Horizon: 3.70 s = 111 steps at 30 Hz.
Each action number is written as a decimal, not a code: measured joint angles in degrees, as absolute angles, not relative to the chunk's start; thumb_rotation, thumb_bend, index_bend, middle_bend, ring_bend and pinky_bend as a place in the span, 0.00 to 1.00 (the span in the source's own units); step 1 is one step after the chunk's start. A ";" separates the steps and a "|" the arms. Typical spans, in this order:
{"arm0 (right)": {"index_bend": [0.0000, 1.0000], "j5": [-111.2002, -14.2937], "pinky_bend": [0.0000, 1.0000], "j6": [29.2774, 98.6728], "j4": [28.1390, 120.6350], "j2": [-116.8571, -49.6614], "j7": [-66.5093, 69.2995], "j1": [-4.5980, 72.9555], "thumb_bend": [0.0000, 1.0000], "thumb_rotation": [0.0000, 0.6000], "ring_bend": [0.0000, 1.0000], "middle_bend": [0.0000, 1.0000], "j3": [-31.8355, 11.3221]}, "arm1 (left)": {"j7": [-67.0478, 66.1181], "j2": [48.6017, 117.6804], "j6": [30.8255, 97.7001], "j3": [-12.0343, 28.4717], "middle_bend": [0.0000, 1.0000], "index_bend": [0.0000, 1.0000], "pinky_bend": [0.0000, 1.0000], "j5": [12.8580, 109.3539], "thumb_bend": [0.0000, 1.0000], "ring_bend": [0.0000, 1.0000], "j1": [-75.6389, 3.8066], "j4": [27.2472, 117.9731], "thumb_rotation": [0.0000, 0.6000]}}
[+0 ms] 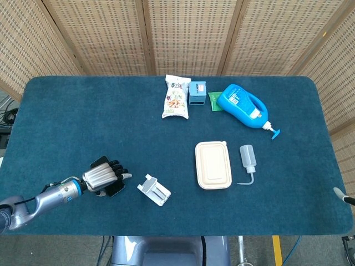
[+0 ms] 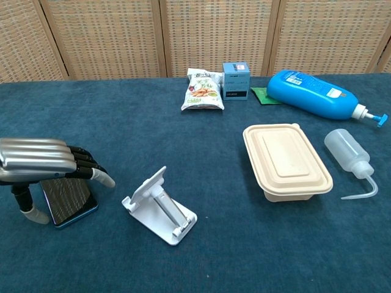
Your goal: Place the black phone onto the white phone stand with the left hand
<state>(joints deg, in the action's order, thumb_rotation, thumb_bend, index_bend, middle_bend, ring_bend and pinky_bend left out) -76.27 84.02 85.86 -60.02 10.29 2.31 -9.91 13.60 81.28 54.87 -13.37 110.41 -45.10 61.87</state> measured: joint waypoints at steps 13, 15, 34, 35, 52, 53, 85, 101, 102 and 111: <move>0.00 -76.50 0.00 83.92 85.90 -59.84 10.81 2.30 0.00 1.00 0.00 0.00 -9.88 | 8.44 84.11 58.05 -13.59 0.24 0.21 0.18 109.01 0.00 0.23 -42.73 59.43 1.00; 0.00 -76.54 0.00 83.96 85.94 -59.79 10.89 2.27 0.00 1.00 0.00 0.00 -9.86 | 7.64 84.61 58.47 -13.54 0.24 0.22 0.18 108.70 0.00 0.23 -42.39 59.09 1.00; 0.00 -77.26 0.00 84.18 86.11 -59.43 12.04 2.08 0.00 1.00 0.00 0.00 -9.64 | 4.81 88.58 65.02 -12.68 0.42 0.40 0.30 107.41 0.00 0.41 -38.99 54.76 1.00; 0.00 -77.29 0.00 84.17 86.12 -59.42 12.05 2.09 0.00 1.00 0.00 0.00 -9.62 | 4.91 88.60 65.20 -12.65 0.42 0.40 0.30 107.41 0.00 0.41 -38.99 54.75 1.00; 0.00 -77.44 0.00 83.94 86.37 -59.22 12.06 2.12 0.00 1.00 0.00 0.00 -9.42 | 10.00 89.65 68.87 -13.22 0.42 0.40 0.31 108.15 0.00 0.42 -38.96 51.53 1.00; 0.00 -77.43 0.00 83.92 86.37 -59.22 12.07 2.12 0.00 1.00 0.00 0.00 -9.42 | 10.44 89.59 69.27 -13.19 0.42 0.40 0.31 108.20 0.00 0.42 -39.00 51.54 1.00; 0.00 -76.86 0.00 82.95 86.89 -58.93 11.39 2.40 0.00 1.00 0.00 0.00 -9.26 | 9.26 79.98 71.48 -6.83 0.43 0.43 0.32 105.60 0.00 0.43 -43.80 72.62 1.00; 0.00 -76.81 0.00 83.08 86.66 -58.60 12.57 2.16 0.00 1.00 0.00 0.00 -9.31 | 14.41 78.30 65.21 -3.14 0.43 0.43 0.32 96.11 0.00 0.43 -43.68 88.06 1.00; 0.00 -76.81 0.00 83.11 86.66 -58.59 12.61 2.14 0.00 1.00 0.00 0.00 -9.31 | 15.69 78.31 64.98 -3.11 0.43 0.43 0.32 95.83 0.00 0.43 -43.60 88.23 1.00; 0.00 -76.73 0.00 82.96 86.63 -58.62 12.42 2.21 0.00 1.00 0.00 0.00 -9.31 | 25.97 78.94 64.25 -4.06 0.43 0.43 0.32 95.78 0.00 0.43 -42.83 86.47 1.00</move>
<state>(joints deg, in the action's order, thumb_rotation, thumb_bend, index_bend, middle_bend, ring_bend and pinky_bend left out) -76.73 82.96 86.63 -58.62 12.42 2.21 -9.31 25.97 78.94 64.25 -4.06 95.78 -42.83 86.47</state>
